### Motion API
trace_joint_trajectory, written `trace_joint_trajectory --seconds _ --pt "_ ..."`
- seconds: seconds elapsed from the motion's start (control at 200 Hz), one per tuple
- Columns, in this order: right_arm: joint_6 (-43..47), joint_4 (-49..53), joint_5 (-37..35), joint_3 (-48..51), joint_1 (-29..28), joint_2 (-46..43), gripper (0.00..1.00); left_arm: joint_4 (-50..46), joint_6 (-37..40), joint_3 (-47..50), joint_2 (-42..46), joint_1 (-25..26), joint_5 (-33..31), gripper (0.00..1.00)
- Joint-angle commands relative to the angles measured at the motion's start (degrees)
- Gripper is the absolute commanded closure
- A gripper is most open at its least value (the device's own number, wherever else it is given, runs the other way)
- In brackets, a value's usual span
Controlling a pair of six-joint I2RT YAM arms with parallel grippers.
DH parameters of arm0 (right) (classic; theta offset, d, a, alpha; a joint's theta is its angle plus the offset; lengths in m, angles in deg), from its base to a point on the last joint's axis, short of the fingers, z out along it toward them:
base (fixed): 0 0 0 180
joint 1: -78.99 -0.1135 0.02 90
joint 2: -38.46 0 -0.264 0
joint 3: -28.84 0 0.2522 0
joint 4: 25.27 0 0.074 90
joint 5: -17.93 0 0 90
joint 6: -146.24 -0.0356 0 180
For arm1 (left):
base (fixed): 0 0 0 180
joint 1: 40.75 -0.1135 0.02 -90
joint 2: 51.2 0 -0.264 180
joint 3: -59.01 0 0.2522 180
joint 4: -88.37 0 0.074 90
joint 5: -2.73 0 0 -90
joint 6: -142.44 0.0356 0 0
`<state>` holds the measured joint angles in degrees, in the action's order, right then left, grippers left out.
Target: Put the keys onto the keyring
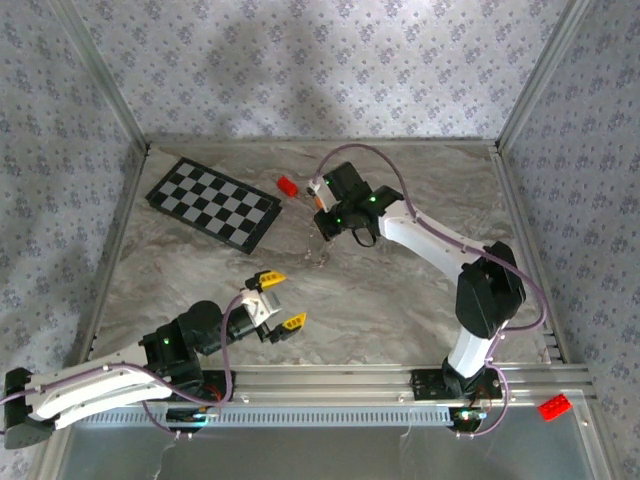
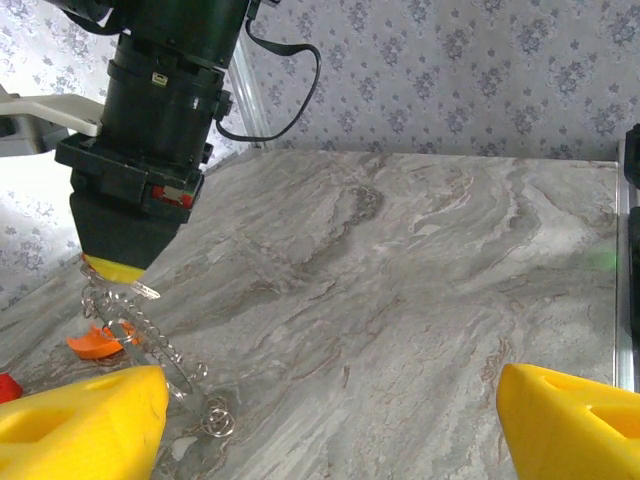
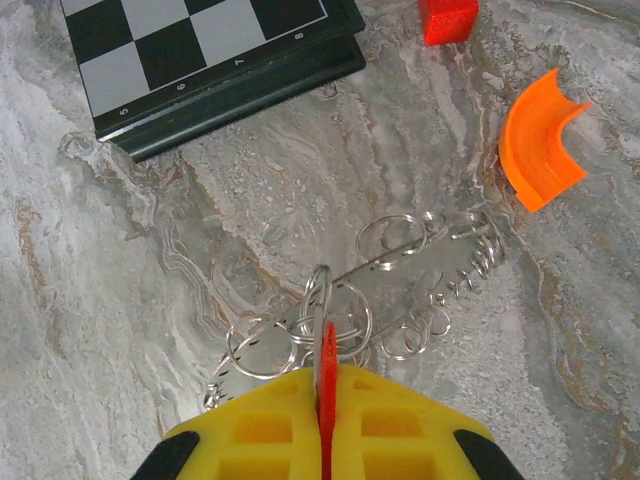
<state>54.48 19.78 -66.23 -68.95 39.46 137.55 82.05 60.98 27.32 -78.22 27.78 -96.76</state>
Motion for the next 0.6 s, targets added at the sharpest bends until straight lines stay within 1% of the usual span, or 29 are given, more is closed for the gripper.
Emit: trace_joint_trajectory --seconds 0.0,0.195,0.595 --pt "-0.9 -1.3 1.5 -1.7 -0.5 -0.4 1.00 1.2 0.7 -0.6 0.5 -0.1 -1.4 0.15" --pt "-1.0 -0.5 0.8 0.7 -1.2 -2.6 1.00 0.6 0.9 -0.6 0.8 -0.1 -1.6 0.15" --pt "-4.2 -2.1 -1.2 12.9 -1.3 -11.3 1.00 1.6 0.9 0.2 1.5 -0.1 -1.6 0.15"
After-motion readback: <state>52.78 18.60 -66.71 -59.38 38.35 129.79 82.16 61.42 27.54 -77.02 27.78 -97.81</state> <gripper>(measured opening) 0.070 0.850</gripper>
